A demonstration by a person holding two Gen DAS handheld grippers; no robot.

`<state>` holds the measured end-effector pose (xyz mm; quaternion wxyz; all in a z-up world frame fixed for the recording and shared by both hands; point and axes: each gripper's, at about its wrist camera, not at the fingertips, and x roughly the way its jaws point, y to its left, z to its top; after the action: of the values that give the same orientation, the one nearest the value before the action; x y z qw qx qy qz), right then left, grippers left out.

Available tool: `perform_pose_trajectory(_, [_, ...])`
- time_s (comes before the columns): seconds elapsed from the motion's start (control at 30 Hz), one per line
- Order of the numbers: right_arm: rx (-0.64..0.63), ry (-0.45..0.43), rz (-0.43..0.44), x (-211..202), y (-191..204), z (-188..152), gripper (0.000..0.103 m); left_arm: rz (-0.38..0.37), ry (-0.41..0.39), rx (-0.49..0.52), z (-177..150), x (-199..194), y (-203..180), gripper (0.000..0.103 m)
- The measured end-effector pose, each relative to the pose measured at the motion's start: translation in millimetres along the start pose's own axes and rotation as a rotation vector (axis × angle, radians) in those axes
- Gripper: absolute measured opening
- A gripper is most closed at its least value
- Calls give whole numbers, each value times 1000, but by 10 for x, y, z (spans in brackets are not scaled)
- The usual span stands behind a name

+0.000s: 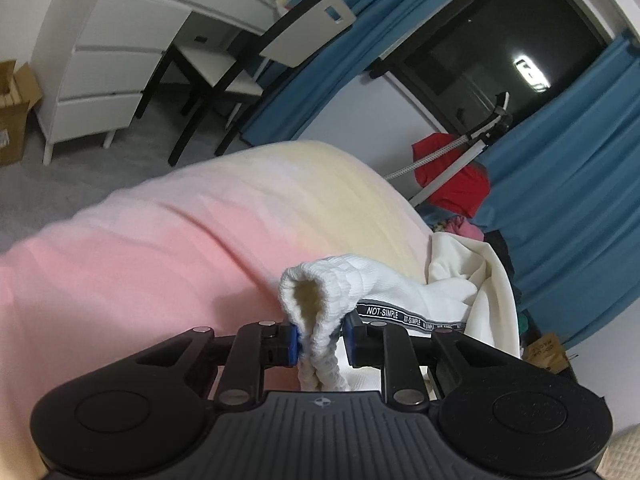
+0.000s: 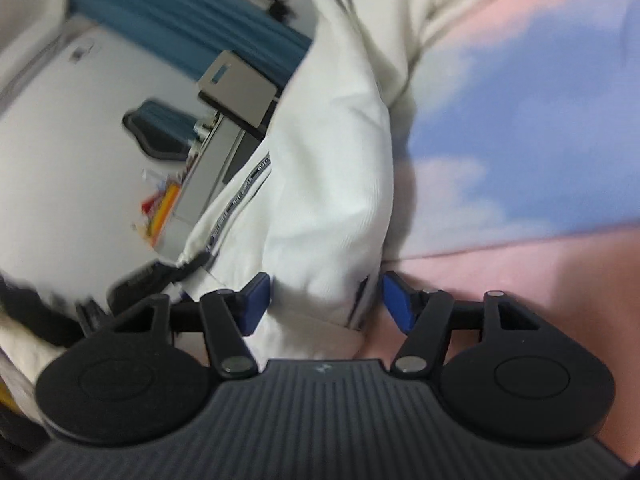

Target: Fold clothes

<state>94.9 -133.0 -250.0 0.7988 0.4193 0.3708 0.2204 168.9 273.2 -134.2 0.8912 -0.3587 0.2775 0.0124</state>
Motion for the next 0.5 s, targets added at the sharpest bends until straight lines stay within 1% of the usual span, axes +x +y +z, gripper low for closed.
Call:
perform_pose_trajectory(0.07, [-73, -33, -31, 61, 206, -85, 39, 33, 0, -4, 133, 47, -67, 20])
perform_pose_trajectory(0.1, [-123, -41, -63, 95, 326, -149, 35, 43, -3, -11, 223, 71, -107, 19])
perform_pose_trajectory(0.13, [-156, -47, -80, 125, 408, -206, 34, 44, -13, -12, 339, 89, -156, 19])
perform_pose_trajectory(0.2, [-191, -69, -44, 126, 541, -335, 31, 59, -45, 37, 601, 126, -289, 18])
perform_pose_trajectory(0.3, [-165, -74, 63, 292, 768, -479, 30, 115, -88, 119, 1055, 217, -476, 18])
perform_pose_trajectory(0.37, [-152, -55, 121, 516, 913, -565, 30, 175, -102, 179, 1320, 327, -544, 18])
perform_pose_trajectory(0.43, [-149, -28, 164, 800, 1062, -651, 30, 238, -107, 254, 1514, 490, -561, 18])
perform_pose_trajectory(0.47, [-160, -12, 174, 956, 1137, -699, 30, 261, -103, 283, 1566, 585, -545, 18])
perform_pose_trajectory(0.5, [-181, -6, 163, 1081, 1190, -728, 30, 275, -91, 302, 1564, 699, -499, 19])
